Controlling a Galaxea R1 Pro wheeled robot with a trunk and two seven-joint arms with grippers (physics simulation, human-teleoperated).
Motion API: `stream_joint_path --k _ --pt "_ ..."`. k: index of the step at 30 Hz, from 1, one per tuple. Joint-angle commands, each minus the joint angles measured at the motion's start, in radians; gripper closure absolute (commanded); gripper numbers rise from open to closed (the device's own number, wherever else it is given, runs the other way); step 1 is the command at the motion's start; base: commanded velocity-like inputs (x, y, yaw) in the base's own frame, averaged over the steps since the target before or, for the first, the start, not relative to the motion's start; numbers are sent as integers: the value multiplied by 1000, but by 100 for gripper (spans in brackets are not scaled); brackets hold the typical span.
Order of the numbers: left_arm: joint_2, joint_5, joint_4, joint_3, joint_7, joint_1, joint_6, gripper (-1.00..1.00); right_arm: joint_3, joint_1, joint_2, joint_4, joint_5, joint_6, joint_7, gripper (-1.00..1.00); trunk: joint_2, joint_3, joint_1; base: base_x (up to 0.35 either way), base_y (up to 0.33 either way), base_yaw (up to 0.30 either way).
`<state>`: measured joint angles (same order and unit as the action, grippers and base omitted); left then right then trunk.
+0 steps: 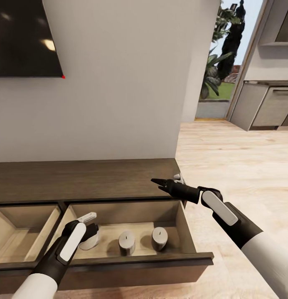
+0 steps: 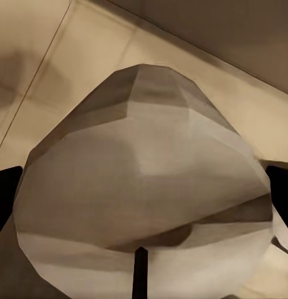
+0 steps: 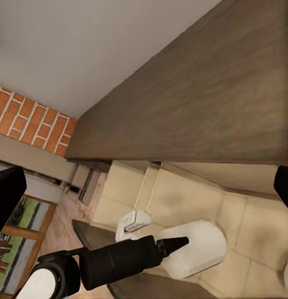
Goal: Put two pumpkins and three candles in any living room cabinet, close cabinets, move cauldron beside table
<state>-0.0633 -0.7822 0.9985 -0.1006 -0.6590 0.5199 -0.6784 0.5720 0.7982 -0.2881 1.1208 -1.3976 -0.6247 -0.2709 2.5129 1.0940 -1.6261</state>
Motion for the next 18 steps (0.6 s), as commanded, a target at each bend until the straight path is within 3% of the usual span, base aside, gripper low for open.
stream_joint_path --k 1,16,17,18 --pt "-1 -9 1 -4 -10 0 0 100 2 1 -6 1 -3 -1 -2 -100 1 5 0 0 0 0" --pt "-1 -11 0 -4 -10 0 0 100 3 2 -14 2 -3 -1 -2 -100 4 63 -7 0 0 0" --pt "-1 -11 0 -4 -10 0 0 -100 3 1 -14 2 -3 -1 -2 -100 4 67 -7 0 0 0" --pt "-1 -11 0 -4 -10 0 0 -100 3 1 -14 2 -3 -1 -2 -100 4 67 -7 0 0 0"
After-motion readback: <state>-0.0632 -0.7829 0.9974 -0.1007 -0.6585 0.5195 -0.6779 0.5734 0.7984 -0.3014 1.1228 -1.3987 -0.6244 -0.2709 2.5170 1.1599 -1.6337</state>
